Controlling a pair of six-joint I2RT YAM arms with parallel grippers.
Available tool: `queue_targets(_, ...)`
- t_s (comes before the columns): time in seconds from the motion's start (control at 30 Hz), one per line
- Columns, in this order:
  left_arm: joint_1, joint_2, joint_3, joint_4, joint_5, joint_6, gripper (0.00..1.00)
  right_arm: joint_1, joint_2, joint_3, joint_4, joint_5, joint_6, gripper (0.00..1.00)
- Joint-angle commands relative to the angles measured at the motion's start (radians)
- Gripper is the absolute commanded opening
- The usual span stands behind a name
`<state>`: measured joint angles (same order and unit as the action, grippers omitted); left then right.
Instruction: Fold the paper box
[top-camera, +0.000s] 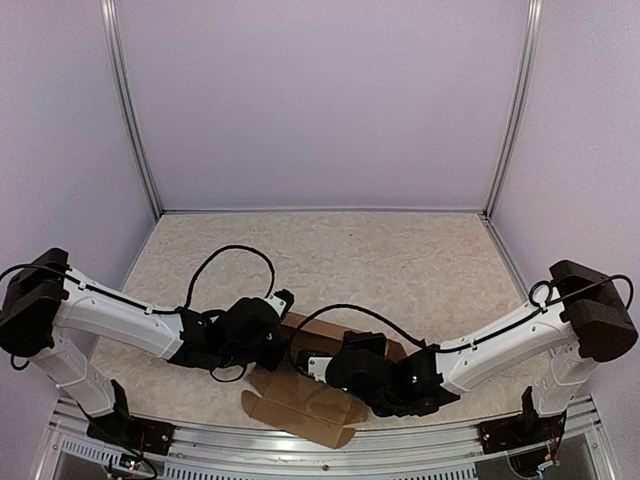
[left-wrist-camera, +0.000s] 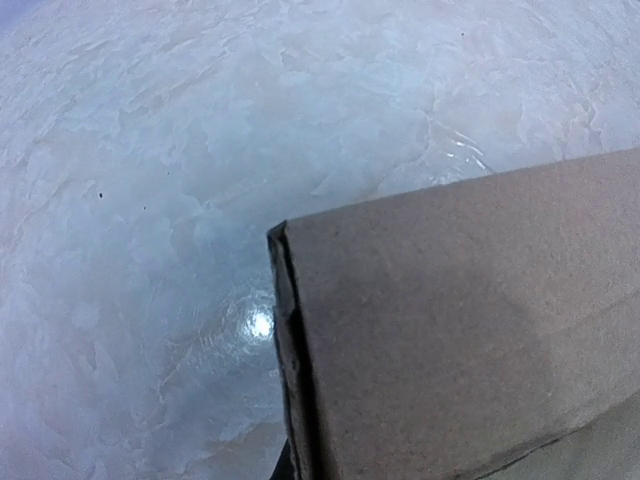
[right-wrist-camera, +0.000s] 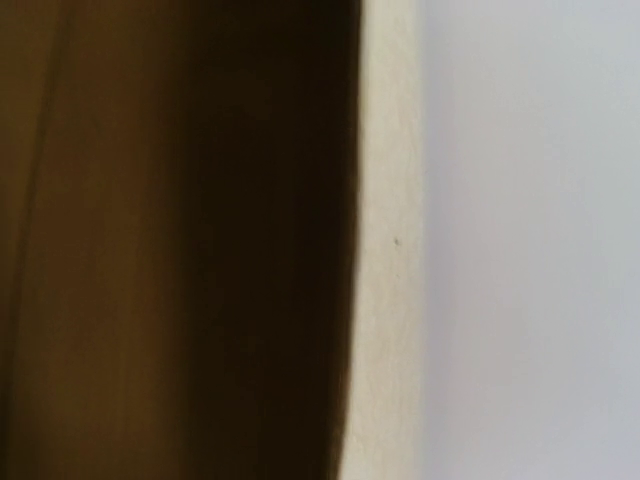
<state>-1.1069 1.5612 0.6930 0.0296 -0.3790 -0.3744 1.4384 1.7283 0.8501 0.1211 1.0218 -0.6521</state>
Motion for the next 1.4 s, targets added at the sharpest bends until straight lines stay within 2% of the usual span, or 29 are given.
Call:
queue_targets(0.0, -0.016, 0.027, 0.078, 0.003, -0.005, 0.049, 0.00, 0.014, -0.070, 0.050, -0.162, -0.130, 0.163, 0.17)
queue_targets(0.1, -0.016, 0.042, 0.106, -0.008, -0.013, 0.077, 0.00, 0.003, -0.120, 0.065, -0.228, -0.244, 0.245, 0.28)
queue_targets(0.2, -0.015, 0.064, 0.141, -0.020, -0.024, 0.117, 0.00, -0.012, -0.200, 0.060, -0.270, -0.367, 0.318, 0.46)
queue_targets(0.23, -0.015, 0.073, 0.153, -0.020, -0.020, 0.134, 0.00, -0.017, -0.228, 0.059, -0.282, -0.401, 0.341, 0.49)
queue_targets(0.37, -0.003, 0.121, 0.193, 0.010, 0.027, 0.213, 0.00, -0.052, -0.377, 0.039, -0.320, -0.522, 0.418, 0.56)
queue_targets(0.5, 0.016, 0.154, 0.241, 0.026, 0.052, 0.264, 0.00, -0.114, -0.497, 0.027, -0.364, -0.623, 0.501, 0.57)
queue_targets(0.63, 0.055, 0.173, 0.263, 0.056, 0.162, 0.315, 0.00, -0.196, -0.566, 0.006, -0.364, -0.674, 0.638, 0.56)
queue_targets(0.73, 0.063, 0.173, 0.257, 0.112, 0.209, 0.355, 0.00, -0.303, -0.565, 0.005, -0.367, -0.760, 0.770, 0.53)
queue_targets(0.87, 0.077, 0.165, 0.237, 0.177, 0.289, 0.371, 0.00, -0.401, -0.527, -0.003, -0.330, -0.856, 0.882, 0.41)
queue_targets(0.97, 0.085, 0.171, 0.224, 0.216, 0.315, 0.393, 0.00, -0.449, -0.495, -0.011, -0.255, -0.943, 0.919, 0.19)
queue_targets(1.03, 0.092, 0.183, 0.223, 0.234, 0.325, 0.391, 0.00, -0.476, -0.466, -0.012, -0.214, -0.995, 0.942, 0.00)
queue_targets(1.37, 0.095, 0.283, 0.250, 0.282, 0.335, 0.382, 0.00, -0.520, -0.321, -0.044, 0.011, -1.061, 1.044, 0.00)
